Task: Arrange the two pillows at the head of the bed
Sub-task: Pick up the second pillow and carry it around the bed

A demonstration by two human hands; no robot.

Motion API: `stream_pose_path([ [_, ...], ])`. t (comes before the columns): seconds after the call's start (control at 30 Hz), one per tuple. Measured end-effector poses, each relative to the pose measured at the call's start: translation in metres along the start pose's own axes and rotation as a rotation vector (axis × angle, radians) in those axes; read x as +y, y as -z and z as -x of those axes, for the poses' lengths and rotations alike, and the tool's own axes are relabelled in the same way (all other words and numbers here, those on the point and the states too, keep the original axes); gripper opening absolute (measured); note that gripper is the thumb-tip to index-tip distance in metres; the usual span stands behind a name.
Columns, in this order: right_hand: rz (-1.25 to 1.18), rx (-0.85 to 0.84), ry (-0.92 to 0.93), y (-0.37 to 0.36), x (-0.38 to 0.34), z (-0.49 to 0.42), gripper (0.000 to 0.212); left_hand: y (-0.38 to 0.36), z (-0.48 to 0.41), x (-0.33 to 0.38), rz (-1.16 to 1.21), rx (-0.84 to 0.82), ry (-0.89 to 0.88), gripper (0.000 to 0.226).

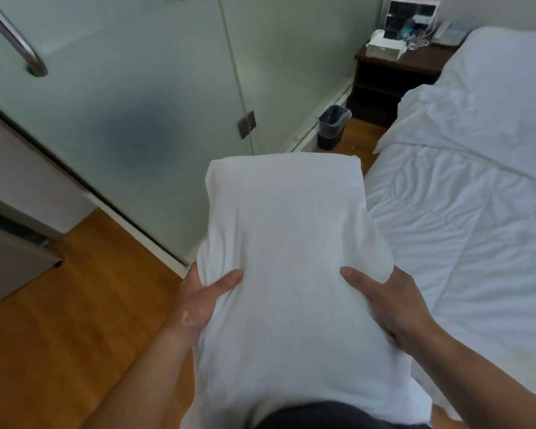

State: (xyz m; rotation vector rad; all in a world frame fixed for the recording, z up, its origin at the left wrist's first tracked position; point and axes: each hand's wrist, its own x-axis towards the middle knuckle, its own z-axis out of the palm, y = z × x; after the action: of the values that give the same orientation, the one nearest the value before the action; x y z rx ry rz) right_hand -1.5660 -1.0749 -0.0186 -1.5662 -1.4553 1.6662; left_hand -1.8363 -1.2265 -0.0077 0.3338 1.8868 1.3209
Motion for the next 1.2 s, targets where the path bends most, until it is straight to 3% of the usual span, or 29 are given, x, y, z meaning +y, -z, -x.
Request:
stream_pose_path([
  [0.3,-0.132,0.239,-0.043,-0.057,-0.049,-0.06,0.043,0.005,-0.154,0.075,-0.16,-0.217,-0.051,0.094],
  [0.43,-0.168,0.295,-0.055,-0.07,-0.067,-0.107,0.044,-0.013,-0.22,0.106,-0.229,-0.287,-0.075,0.095],
  [0.57,-0.224,0.315,-0.058,-0.073,-0.1,-0.182,0.04,-0.047,-0.294,0.153,-0.251,-0.312,-0.103,0.069],
  [0.73,-0.238,0.363,-0.073,-0.054,-0.148,-0.271,0.047,-0.101,-0.373,0.211,-0.263,-0.351,-0.068,0.094],
  [0.83,-0.243,0.39,-0.085,-0.039,-0.169,-0.315,0.051,-0.139,-0.414,0.242,-0.268,-0.395,-0.078,0.08],
  [0.97,-0.267,0.467,-0.101,-0.02,-0.196,-0.373,0.046,-0.195,-0.475,0.275,-0.297,-0.467,-0.082,0.077],
  [1.07,-0.278,0.523,-0.125,-0.007,-0.215,-0.421,0.046,-0.238,-0.528,0.298,-0.342,-0.504,-0.106,0.101],
  [1.2,-0.317,0.607,-0.141,0.006,-0.247,-0.49,0.046,-0.296,-0.604,0.34,-0.357,-0.567,-0.143,0.11],
])
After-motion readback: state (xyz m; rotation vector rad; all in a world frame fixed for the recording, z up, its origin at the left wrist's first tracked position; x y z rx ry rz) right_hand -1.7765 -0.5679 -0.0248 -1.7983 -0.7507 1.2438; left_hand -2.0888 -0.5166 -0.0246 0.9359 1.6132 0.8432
